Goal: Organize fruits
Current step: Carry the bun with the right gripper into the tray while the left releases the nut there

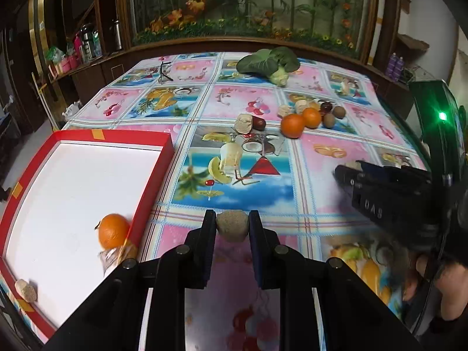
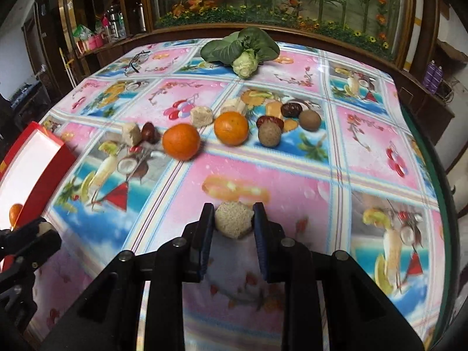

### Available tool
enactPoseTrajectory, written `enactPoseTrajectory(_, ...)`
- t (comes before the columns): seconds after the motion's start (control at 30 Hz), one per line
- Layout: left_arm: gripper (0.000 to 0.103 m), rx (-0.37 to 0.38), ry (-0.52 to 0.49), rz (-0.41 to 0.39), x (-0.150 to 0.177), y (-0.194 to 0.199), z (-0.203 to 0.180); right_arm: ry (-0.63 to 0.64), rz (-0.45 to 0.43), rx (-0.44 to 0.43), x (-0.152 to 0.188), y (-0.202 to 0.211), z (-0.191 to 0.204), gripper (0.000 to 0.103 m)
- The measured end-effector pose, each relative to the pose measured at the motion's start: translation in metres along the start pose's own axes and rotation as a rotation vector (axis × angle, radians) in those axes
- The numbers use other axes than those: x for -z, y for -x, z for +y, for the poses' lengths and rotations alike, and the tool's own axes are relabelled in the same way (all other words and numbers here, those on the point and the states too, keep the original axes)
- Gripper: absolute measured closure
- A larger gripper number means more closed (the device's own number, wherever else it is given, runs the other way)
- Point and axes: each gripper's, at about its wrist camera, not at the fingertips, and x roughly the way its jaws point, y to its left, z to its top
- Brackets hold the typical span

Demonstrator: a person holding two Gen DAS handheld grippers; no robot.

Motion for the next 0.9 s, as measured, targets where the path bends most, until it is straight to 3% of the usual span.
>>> enactPoseTrajectory(0.43,0.082,0.034,0.005,-0.031,0.016,0.031,0.019,0.047,-0.028,0.031,0.041,0.064,0.027,0.075)
enactPoseTrajectory(0.9,0.082,0.024,0.033,-0.042,0.021,0.042,0.039,0.107,-0.063,-0.002,0.047,0.088,0.067,0.074)
